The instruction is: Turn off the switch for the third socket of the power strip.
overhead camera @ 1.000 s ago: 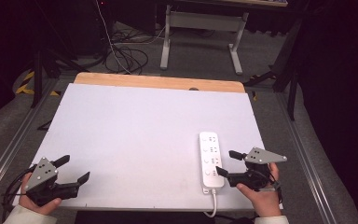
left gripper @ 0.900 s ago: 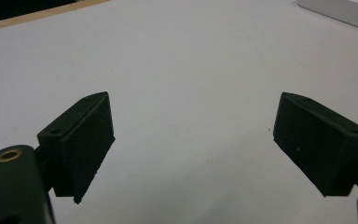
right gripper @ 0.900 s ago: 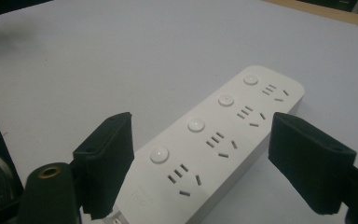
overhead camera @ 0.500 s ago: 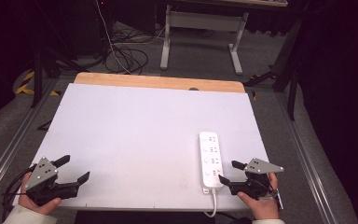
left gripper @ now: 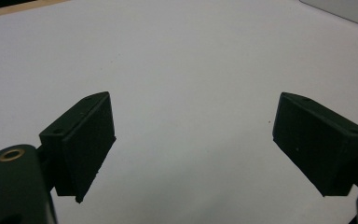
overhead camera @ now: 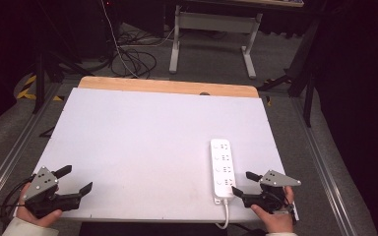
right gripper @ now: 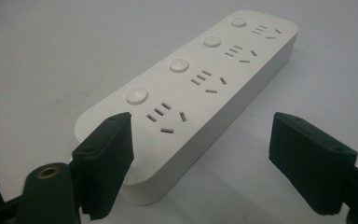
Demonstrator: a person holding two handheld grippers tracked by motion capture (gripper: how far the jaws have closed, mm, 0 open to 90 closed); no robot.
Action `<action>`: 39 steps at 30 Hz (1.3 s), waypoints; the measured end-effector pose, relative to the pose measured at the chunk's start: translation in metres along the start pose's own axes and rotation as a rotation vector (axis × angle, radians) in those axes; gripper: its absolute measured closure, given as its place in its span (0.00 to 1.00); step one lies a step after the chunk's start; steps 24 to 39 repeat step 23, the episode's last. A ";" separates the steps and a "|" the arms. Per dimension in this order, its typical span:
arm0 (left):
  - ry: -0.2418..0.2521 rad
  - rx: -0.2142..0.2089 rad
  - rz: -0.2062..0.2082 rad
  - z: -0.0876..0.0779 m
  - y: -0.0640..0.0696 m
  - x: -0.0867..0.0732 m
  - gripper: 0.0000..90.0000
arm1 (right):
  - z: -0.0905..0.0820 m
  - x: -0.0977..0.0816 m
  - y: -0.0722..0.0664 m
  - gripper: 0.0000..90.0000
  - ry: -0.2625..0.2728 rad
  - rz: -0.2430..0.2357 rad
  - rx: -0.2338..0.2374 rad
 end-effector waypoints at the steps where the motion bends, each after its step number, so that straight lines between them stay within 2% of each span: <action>1: -0.004 0.001 0.007 0.001 0.000 0.000 0.15 | 0.000 0.000 0.000 0.25 -0.004 -0.001 -0.006; 5: -0.007 0.017 0.030 0.003 0.001 0.000 0.15 | -0.001 0.001 0.000 0.26 0.000 -0.020 -0.025; 10: 0.007 0.018 0.031 0.002 0.001 0.002 0.15 | -0.005 0.003 0.001 0.27 0.017 -0.031 -0.054; 16: 0.010 0.013 0.028 0.001 0.001 0.002 0.14 | -0.006 0.004 0.001 0.28 0.011 -0.050 -0.088; 39: 0.014 0.006 0.017 0.001 0.001 0.002 0.15 | -0.005 0.004 0.001 0.29 0.007 -0.049 -0.083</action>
Point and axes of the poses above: each handheld gripper's, and its own axes: z roughly forward along the jaws, x roughly out of its top, y roughly to its right, the point moved 10 cm from there along z, roughly forward along the jaws, and after that the axes turned 13 degrees about -y, right-handed, at the moved point
